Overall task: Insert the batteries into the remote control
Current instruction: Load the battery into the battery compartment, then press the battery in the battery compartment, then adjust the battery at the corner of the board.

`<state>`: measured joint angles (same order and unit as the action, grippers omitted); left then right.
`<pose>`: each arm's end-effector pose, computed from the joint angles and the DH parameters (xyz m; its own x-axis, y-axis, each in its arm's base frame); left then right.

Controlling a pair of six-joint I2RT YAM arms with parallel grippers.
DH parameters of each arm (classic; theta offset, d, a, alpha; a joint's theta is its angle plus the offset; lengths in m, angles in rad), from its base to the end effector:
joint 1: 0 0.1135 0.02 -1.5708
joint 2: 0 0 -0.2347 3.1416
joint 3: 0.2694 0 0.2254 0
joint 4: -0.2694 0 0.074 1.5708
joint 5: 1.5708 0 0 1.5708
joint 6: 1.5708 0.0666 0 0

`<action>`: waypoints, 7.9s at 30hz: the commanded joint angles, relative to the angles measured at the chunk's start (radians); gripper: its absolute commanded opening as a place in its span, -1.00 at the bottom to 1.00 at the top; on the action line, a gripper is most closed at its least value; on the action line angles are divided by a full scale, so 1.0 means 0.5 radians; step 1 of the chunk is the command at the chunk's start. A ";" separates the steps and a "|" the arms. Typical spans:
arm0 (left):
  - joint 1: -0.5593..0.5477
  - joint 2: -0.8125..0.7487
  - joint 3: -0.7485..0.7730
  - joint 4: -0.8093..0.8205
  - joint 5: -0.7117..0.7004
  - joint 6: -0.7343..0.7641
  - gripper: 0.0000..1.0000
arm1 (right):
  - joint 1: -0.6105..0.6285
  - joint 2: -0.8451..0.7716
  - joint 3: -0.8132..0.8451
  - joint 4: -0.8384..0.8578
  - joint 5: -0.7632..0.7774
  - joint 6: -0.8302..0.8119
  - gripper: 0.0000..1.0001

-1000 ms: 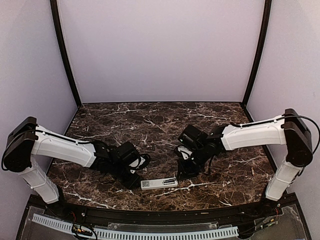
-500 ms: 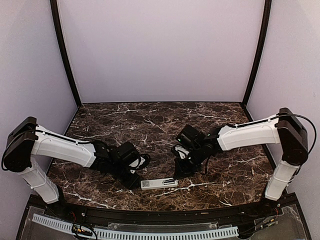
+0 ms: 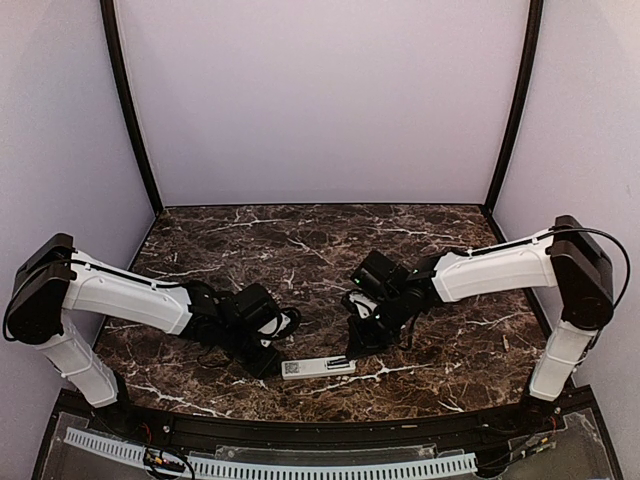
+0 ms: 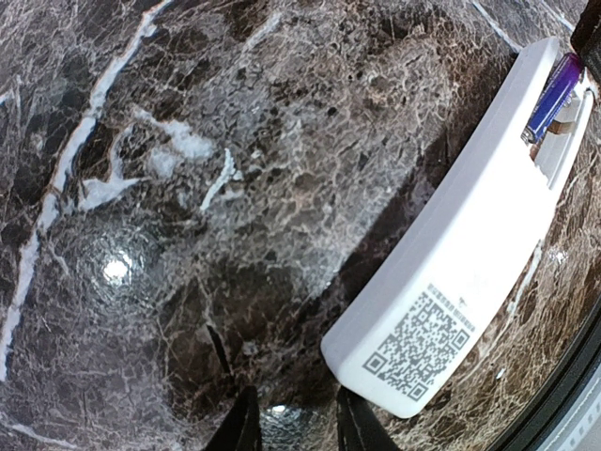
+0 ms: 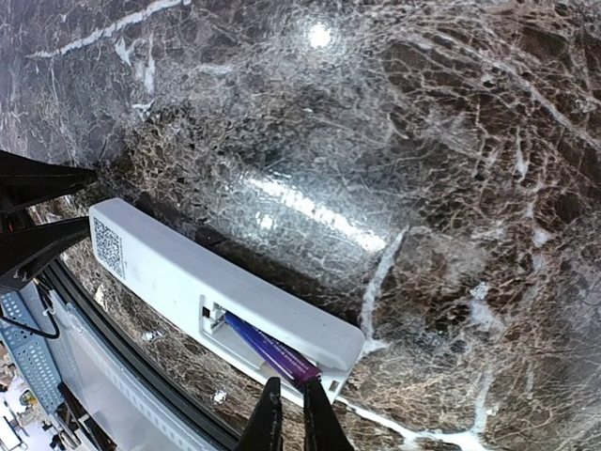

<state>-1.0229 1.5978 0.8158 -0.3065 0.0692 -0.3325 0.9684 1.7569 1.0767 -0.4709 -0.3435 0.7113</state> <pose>0.1460 -0.2482 0.1131 -0.7196 0.5542 -0.4184 0.6701 0.7121 -0.2093 0.1661 0.2811 0.1293 -0.9492 -0.2955 -0.1079 -0.3088 0.8097 0.4990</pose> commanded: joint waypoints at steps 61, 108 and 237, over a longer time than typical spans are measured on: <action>0.000 0.005 0.028 -0.010 -0.002 0.044 -0.46 | 0.268 0.309 0.446 -0.494 0.678 -0.057 -0.87; 0.000 -0.501 -0.048 -0.058 -0.448 -0.189 0.26 | 0.067 0.007 0.230 -0.025 0.009 -2.686 -0.12; 0.009 -0.837 -0.033 -0.070 -0.651 0.076 0.26 | -2.228 -1.038 -1.082 -0.192 0.358 0.307 0.67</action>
<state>-1.0229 1.2057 0.8162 -0.3458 -0.2615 -0.2989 -0.1402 1.2148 0.5629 -0.5816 -0.0929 0.8345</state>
